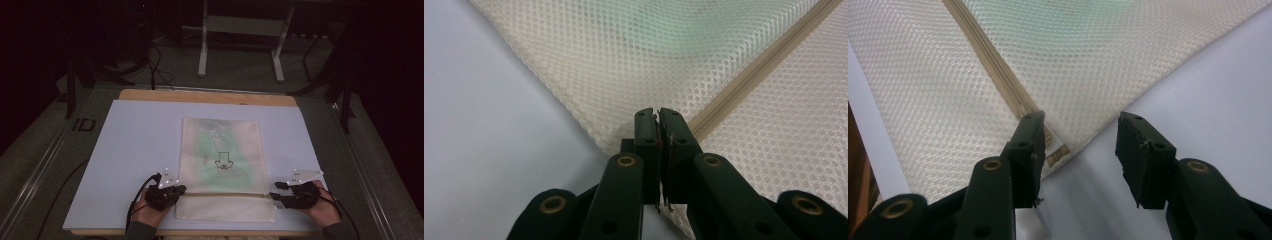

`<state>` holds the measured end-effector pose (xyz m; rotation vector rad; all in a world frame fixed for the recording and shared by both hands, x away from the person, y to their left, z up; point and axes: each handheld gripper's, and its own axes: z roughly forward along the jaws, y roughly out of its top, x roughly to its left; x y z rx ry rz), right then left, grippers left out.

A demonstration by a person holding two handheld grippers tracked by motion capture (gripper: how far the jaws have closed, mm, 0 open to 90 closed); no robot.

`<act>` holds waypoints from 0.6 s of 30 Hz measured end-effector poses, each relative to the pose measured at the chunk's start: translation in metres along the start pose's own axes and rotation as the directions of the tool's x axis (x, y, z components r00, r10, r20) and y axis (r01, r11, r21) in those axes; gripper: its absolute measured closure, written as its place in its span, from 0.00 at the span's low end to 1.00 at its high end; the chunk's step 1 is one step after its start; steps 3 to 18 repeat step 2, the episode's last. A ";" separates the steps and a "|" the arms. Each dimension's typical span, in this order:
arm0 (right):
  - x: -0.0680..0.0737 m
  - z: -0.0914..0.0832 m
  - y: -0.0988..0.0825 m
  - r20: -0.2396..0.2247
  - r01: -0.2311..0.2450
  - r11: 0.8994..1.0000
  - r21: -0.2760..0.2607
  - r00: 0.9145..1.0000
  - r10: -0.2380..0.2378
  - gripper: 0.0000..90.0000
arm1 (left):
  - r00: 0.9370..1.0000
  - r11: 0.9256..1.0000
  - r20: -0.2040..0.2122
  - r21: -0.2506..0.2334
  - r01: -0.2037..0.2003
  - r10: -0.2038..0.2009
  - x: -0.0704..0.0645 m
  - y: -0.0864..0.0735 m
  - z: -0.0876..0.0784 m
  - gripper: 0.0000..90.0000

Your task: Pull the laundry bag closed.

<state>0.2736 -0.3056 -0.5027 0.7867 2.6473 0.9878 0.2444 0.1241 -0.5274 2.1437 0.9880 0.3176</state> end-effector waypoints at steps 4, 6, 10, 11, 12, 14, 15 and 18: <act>0.000 0.000 0.000 0.000 -0.002 1.000 0.001 1.000 0.002 0.60 | 1.000 1.000 -0.001 -0.005 0.003 -0.003 0.001 0.000 -0.001 0.94; 0.000 0.000 0.000 0.000 -0.002 1.000 0.001 1.000 0.002 0.60 | 1.000 1.000 -0.001 -0.005 0.003 -0.003 0.001 0.000 -0.001 0.94; 0.000 0.000 0.000 0.000 -0.002 1.000 0.001 1.000 0.002 0.60 | 1.000 1.000 -0.001 -0.005 0.003 -0.003 0.001 0.000 -0.001 0.94; 0.000 0.000 0.000 0.000 -0.002 1.000 0.001 1.000 0.002 0.60 | 1.000 1.000 -0.001 -0.005 0.003 -0.003 0.001 0.000 -0.001 0.94; 0.000 0.000 0.000 0.000 -0.002 1.000 0.001 1.000 0.002 0.60 | 1.000 1.000 -0.001 -0.005 0.003 -0.003 0.001 0.000 -0.001 0.94; 0.000 0.000 0.000 0.000 -0.002 1.000 0.001 1.000 0.002 0.60 | 1.000 1.000 -0.001 -0.005 0.003 -0.003 0.001 0.000 -0.001 0.94; 0.000 0.000 0.000 0.000 -0.002 1.000 0.001 1.000 0.002 0.60 | 1.000 1.000 -0.001 -0.005 0.003 -0.003 0.001 0.000 -0.001 0.94; 0.000 0.000 0.000 0.000 -0.002 1.000 0.001 1.000 0.002 0.60 | 1.000 1.000 -0.001 -0.005 0.003 -0.003 0.001 0.000 -0.001 0.94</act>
